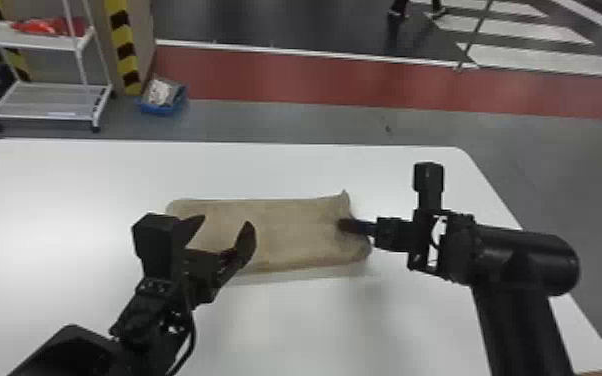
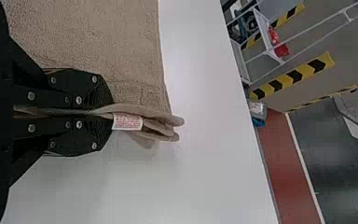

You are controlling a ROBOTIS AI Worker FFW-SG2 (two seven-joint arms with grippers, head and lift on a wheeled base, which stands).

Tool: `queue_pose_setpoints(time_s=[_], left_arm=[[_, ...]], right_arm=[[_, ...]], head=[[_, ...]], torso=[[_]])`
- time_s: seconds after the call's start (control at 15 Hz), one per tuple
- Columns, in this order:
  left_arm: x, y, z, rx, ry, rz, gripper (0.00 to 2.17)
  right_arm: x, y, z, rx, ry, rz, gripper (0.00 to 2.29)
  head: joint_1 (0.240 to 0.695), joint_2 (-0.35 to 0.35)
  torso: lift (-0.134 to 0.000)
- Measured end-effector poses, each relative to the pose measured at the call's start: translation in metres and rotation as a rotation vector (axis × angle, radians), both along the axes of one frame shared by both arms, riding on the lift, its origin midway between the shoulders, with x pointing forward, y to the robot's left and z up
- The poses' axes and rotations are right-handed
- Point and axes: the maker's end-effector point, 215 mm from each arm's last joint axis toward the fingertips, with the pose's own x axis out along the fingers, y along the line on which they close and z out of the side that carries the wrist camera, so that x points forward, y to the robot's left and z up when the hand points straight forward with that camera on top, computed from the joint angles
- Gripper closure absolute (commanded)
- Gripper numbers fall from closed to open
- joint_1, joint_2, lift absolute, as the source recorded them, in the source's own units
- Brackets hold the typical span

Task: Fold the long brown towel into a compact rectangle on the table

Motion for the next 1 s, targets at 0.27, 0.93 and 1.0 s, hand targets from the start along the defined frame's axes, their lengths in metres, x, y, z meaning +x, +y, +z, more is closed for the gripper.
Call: queue_pose_setpoints(time_s=[0.27,0.93,1.0], left_arm=[[0.006,0.002,0.005,-0.001,-0.021,-0.033,0.67],[0.015,0.021,-0.068,0.128,0.148,-0.034,2.14],[0.015,0.023,-0.073,0.139,0.153,-0.032,2.14]], right_arm=[[-0.005,-0.009,0.025,0.049,-0.045,-0.016,1.29],[-0.019,-0.035,0.065,0.152,-0.079,-0.026,1.29],[-0.021,-0.031,0.072,0.17,-0.081,-0.02,1.29]], head=[[0.695,-0.181],[0.695,-0.192],[0.695,-0.187]], torso=[[-0.124],[-0.124],[-0.124]])
